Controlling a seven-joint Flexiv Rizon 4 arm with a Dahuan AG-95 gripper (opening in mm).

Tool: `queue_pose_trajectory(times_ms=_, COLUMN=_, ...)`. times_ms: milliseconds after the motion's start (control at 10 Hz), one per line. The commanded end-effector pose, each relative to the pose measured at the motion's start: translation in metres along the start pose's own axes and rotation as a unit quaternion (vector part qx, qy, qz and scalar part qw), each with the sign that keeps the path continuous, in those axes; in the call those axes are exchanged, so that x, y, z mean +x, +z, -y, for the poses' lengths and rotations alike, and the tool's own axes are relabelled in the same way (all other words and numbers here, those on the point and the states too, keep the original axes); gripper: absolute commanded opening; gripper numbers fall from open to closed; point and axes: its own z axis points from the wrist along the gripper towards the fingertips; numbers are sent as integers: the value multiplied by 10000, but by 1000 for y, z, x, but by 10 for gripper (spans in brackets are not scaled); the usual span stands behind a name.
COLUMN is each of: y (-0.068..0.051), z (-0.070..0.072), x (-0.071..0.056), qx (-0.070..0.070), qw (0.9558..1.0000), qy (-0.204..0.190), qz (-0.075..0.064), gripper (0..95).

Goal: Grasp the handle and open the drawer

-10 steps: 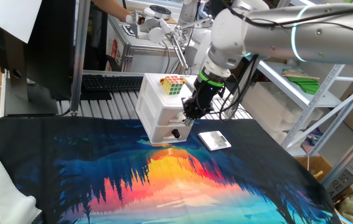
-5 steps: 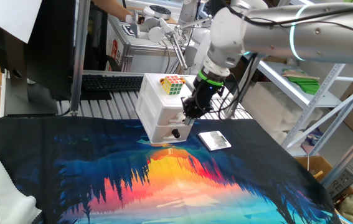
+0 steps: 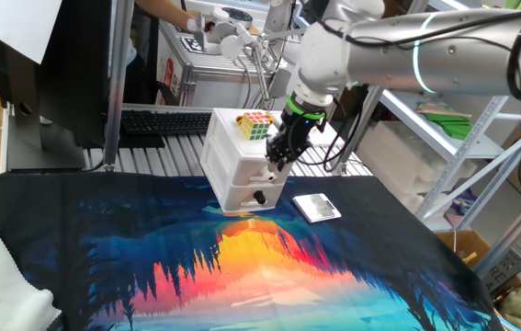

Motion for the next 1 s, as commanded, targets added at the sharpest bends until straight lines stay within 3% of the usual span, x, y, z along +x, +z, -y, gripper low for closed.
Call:
queue_pose_trajectory(times_ms=100, y=4, z=5, x=-6, qx=30, qw=10000, qy=-49, qz=-10, gripper=190)
queue_pose_trajectory(times_ms=700, y=10, z=8, x=-9, qx=8, qw=9999, qy=39, qz=115, gripper=190)
queue_pose_trajectory(times_ms=1000, y=16, z=12, x=-15, qx=-67, qw=9997, qy=177, qz=181, gripper=190)
